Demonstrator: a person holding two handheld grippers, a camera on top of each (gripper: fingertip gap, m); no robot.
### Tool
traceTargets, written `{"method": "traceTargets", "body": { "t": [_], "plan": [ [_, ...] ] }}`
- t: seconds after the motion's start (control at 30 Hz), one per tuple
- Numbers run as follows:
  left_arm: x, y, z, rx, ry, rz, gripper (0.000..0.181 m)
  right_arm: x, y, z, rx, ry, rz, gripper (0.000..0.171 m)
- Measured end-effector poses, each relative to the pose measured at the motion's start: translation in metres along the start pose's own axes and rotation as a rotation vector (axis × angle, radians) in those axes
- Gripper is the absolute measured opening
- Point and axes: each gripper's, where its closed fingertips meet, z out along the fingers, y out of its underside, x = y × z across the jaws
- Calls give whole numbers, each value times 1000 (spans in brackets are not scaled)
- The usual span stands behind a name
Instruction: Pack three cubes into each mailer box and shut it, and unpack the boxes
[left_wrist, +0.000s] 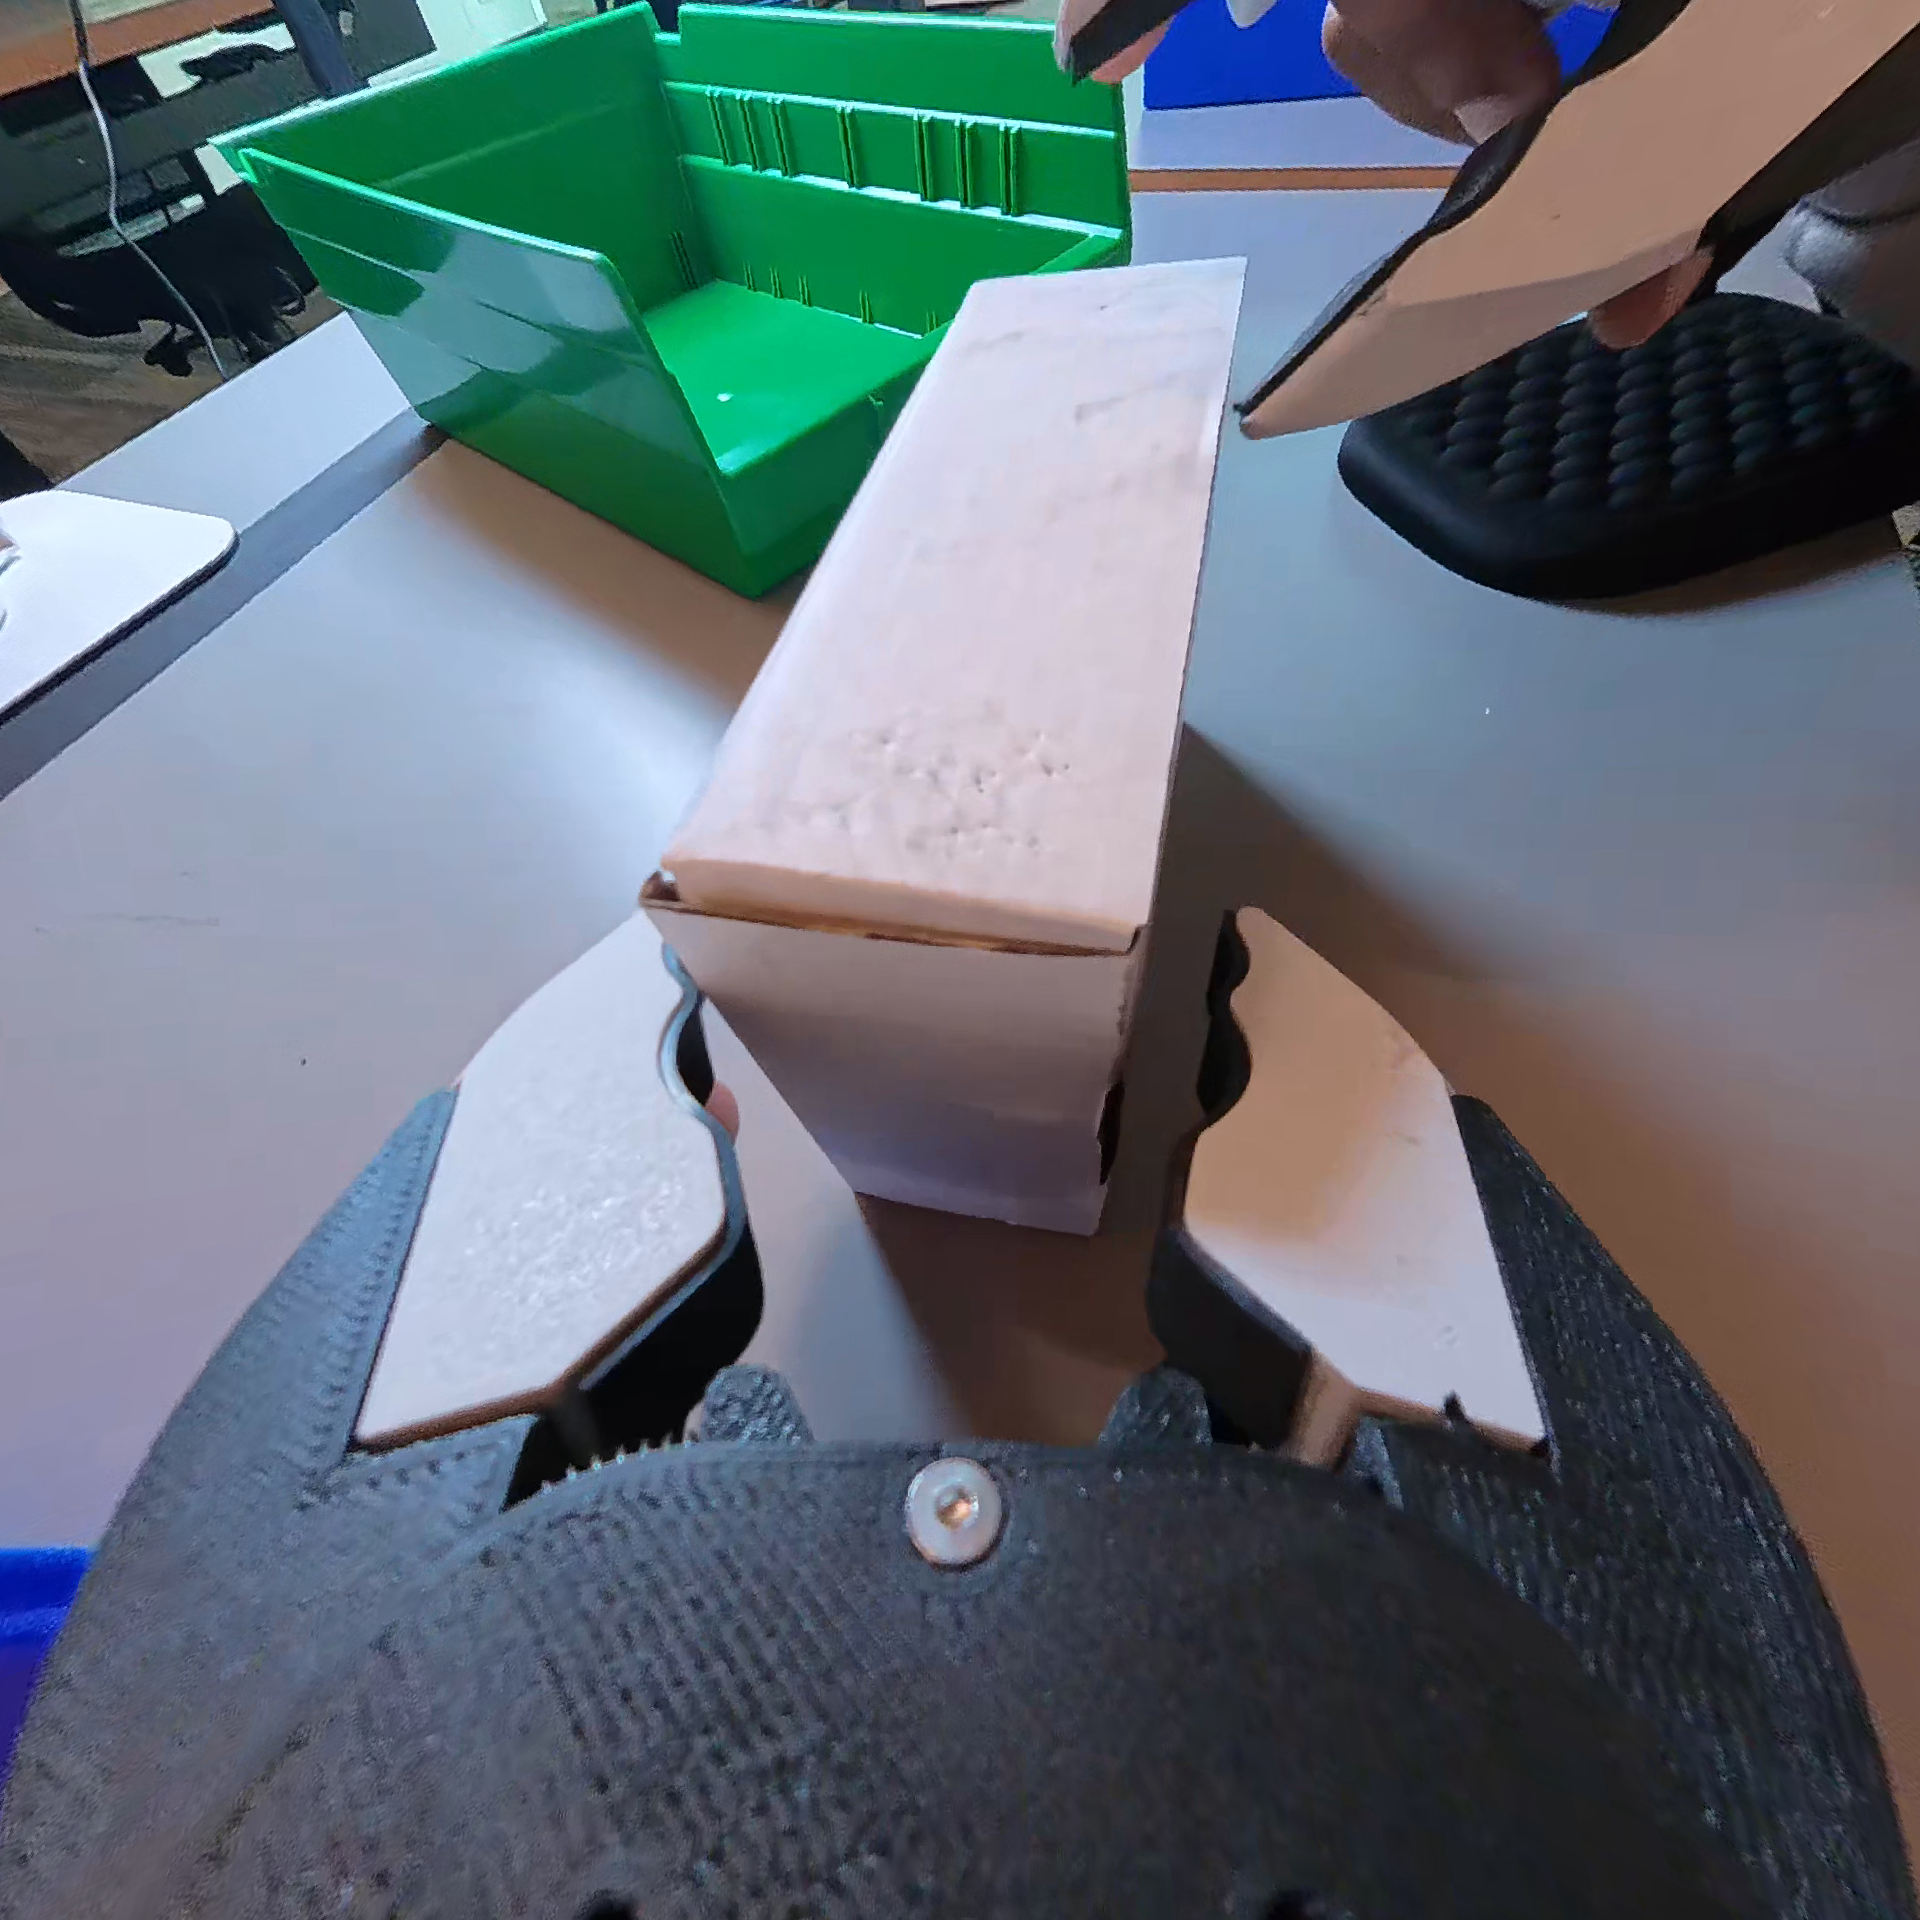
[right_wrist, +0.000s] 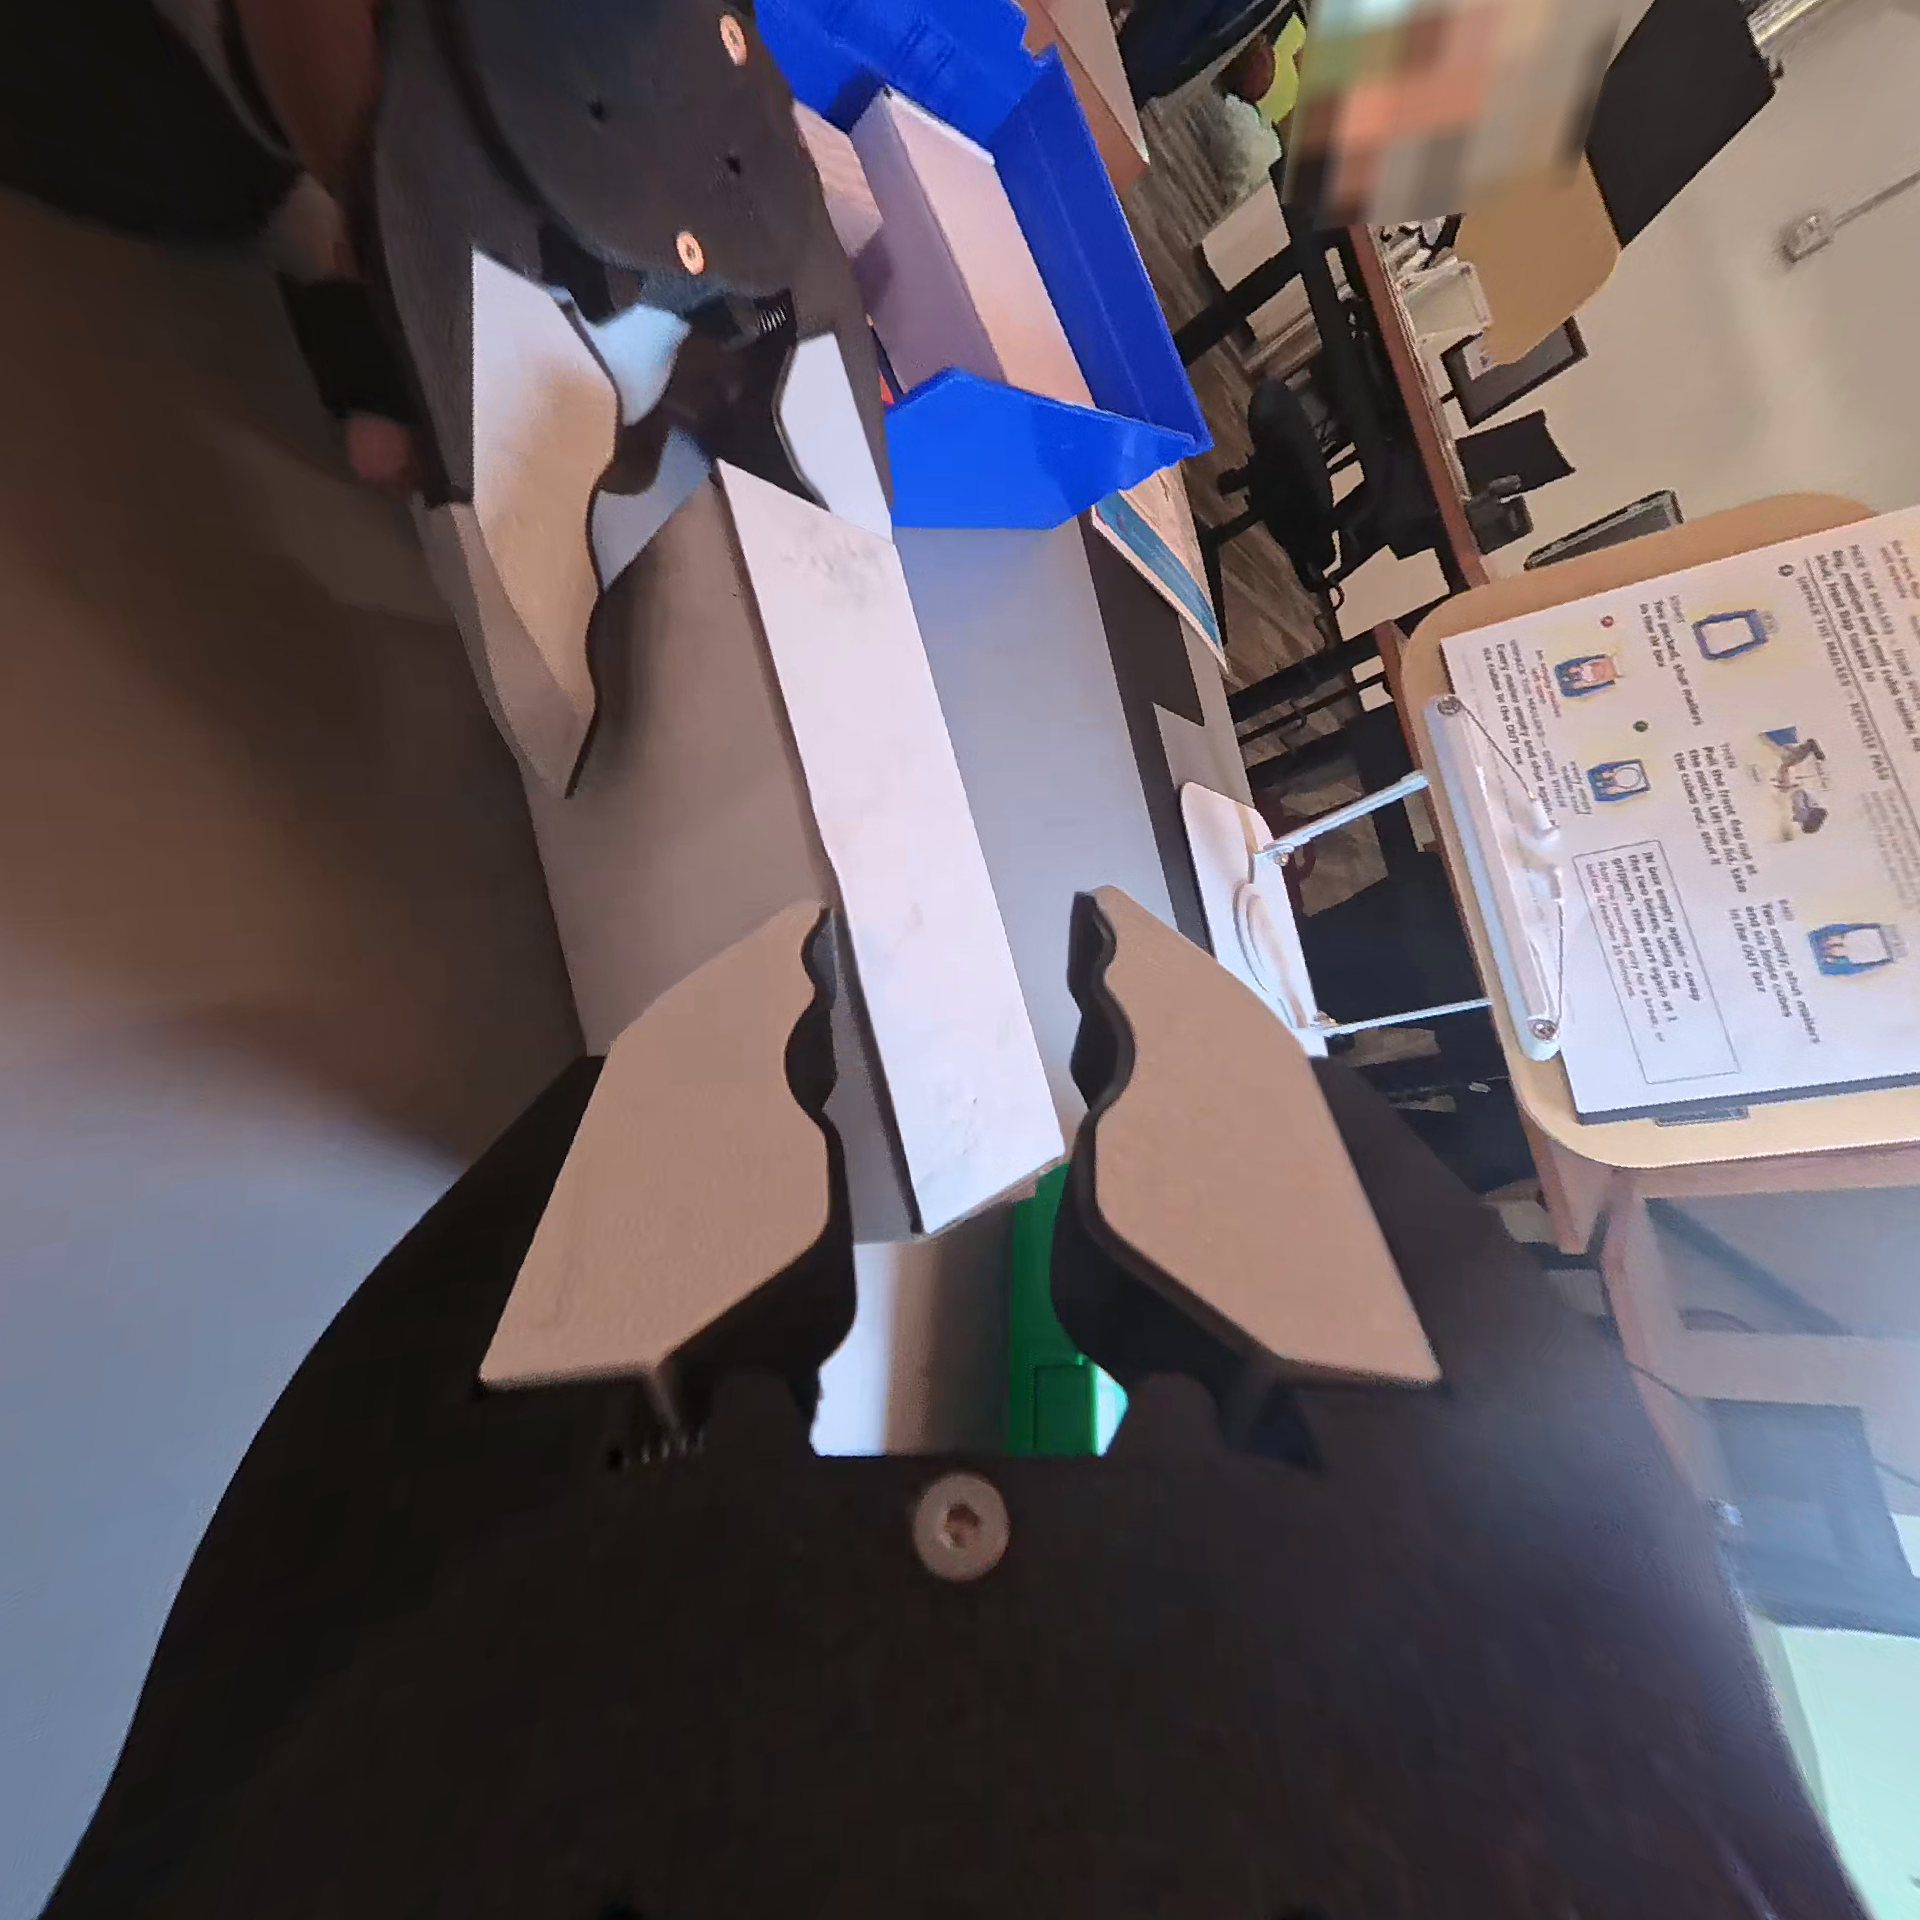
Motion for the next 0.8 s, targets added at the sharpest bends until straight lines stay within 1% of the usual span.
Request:
{"method": "traceTargets", "body": {
  "t": [0.03, 0.1, 0.13, 0.17, 0.2, 0.43, 0.53, 0.63, 0.73, 0.8],
  "plan": [
    [0, 0, 2, 3, 3, 5, 95, -2, -1, 0, 3, -6, 1, 43],
    [1, 0, 6, 12, 15, 12, 95, -4, -1, 3, -9, -5, -20, 43],
    [0, 0, 8, 8, 12, 18, 91, -5, 0, 5, -19, -1, -33, 43],
    [-1, -1, 9, 11, 4, 30, 82, -4, 0, 7, -27, 8, -45, 42],
    [-1, -2, 10, 11, 1, 37, 81, -4, -1, 8, -36, 9, -56, 42],
    [1, 2, 9, -43, 5, 4, 80, -7, -4, 9, -77, -49, -105, 41],
    [1, 3, 8, -60, 5, -5, 80, -6, -5, 8, -90, -98, -100, 33],
    [6, 2, 9, -71, 20, -15, 80, -8, -4, 6, -119, -172, -123, 34],
    [7, 3, 8, -81, 22, -24, 80, -5, -7, 6, -153, -145, -223, 35],
    [8, 1, 6, -74, 64, -99, 79, 1, -10, 9, -153, -67, -279, 36]
  ]
}}
